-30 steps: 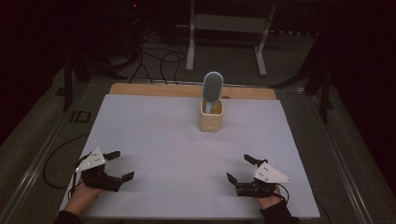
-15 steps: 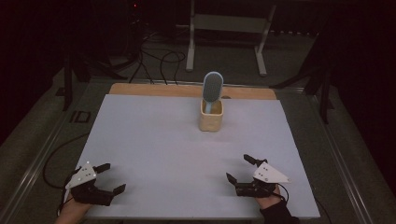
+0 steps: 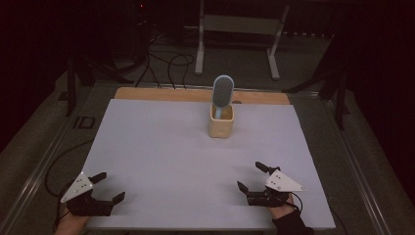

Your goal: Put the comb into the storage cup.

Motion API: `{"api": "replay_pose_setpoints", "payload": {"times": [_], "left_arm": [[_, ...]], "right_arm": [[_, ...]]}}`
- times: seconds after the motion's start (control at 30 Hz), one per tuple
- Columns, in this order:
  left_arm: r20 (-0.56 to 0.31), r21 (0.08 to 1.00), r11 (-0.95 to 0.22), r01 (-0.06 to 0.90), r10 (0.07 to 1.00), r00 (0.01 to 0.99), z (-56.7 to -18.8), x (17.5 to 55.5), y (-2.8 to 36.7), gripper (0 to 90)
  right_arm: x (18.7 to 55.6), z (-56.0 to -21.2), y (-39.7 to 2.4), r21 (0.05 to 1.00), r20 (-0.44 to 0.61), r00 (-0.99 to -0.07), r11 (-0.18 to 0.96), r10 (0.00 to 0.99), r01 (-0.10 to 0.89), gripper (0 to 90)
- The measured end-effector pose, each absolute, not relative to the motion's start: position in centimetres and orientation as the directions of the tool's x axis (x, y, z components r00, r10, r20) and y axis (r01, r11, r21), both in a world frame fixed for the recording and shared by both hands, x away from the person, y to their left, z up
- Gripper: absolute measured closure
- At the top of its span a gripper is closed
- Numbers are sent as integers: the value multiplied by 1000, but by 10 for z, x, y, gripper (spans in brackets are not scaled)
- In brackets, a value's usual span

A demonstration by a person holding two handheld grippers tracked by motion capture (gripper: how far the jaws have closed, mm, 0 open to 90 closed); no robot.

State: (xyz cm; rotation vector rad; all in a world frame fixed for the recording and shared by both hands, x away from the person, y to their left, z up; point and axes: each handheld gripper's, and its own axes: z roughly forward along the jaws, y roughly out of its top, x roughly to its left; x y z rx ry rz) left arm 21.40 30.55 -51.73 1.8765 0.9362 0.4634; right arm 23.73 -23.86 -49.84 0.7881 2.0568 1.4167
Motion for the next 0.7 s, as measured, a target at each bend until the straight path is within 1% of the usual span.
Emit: {"api": "replay_pose_setpoints", "payload": {"times": [0.17, 0.5, 0.7], "left_arm": [[-63, 882, -259, 394, 764, 642, -516, 211, 302, 0], [-76, 885, -241, 399, 769, 634, -517, 212, 303, 0], [-118, 890, -196, 411, 772, 624, -516, 212, 304, 0]], "right_arm": [[237, -498, -237, 944, -90, -702, 286, 706, 167, 101], [238, -499, -236, 940, -85, -706, 292, 703, 178, 101], [239, -500, -235, 937, -88, -707, 299, 702, 180, 101]]}}
